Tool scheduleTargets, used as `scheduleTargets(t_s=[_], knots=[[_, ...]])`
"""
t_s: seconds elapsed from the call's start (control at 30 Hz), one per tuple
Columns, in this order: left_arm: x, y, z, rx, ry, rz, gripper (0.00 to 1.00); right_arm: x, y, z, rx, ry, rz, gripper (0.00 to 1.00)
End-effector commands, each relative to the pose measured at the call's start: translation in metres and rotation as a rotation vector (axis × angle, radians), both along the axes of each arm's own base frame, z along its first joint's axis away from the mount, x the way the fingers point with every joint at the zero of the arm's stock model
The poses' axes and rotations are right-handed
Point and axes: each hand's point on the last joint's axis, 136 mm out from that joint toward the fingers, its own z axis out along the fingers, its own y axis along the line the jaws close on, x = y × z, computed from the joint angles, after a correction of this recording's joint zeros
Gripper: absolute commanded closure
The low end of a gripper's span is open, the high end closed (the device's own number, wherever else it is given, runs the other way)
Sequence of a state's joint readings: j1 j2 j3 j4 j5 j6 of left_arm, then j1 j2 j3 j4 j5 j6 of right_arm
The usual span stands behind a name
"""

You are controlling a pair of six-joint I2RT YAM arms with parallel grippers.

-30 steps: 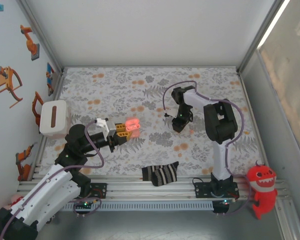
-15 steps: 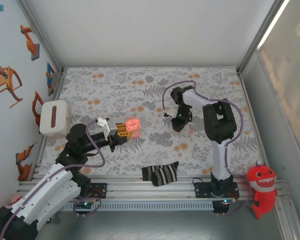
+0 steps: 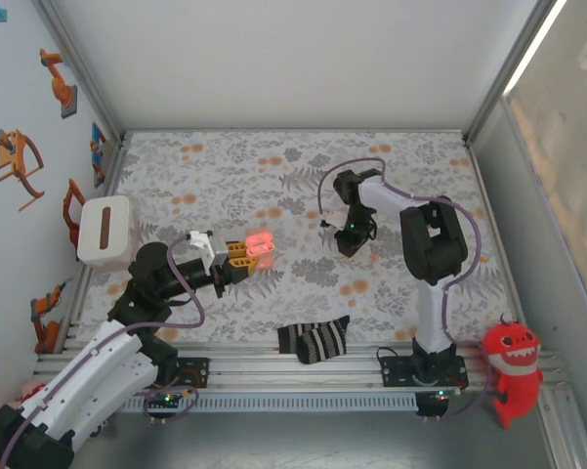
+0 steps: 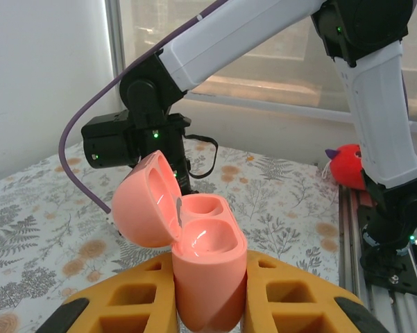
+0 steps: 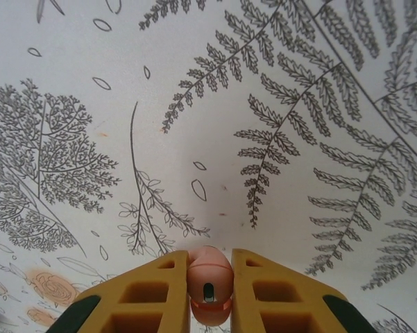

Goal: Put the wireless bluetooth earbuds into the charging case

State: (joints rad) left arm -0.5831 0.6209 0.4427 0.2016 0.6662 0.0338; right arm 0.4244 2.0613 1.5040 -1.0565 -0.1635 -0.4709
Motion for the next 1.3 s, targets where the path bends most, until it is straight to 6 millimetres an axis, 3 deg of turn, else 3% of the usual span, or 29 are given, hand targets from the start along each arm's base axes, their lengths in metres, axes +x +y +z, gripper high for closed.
scheduleTargets(t_s=[0.0,0.27,0.63,0.87,1.03,1.27], knots=[[-0.001,-0.001,0.011,-0.014,-0.035,-0.003,1.0,0.007,0.004,0.028,0.035,-0.095,-0.008,0.88],[0.003,-0.002,0.01,-0.038,-0.016,0.006,1.0,0.019,0.011,0.085,0.147,-0.323,-0.056,0.91],[0.006,-0.007,0.015,-0.08,-0.02,-0.004,1.0,0.012,0.036,0.201,0.4,-0.699,-0.042,0.91],[0.007,-0.01,0.023,-0.104,-0.024,-0.02,1.0,-0.013,0.065,0.27,0.544,-0.885,0.062,0.93],[0.008,-0.012,0.028,-0.149,-0.036,-0.033,1.0,-0.044,0.091,0.316,0.676,-0.987,0.153,0.94],[0.009,-0.018,0.044,-0.242,-0.015,-0.08,1.0,-0.087,0.117,0.349,0.801,-1.033,0.294,0.96]])
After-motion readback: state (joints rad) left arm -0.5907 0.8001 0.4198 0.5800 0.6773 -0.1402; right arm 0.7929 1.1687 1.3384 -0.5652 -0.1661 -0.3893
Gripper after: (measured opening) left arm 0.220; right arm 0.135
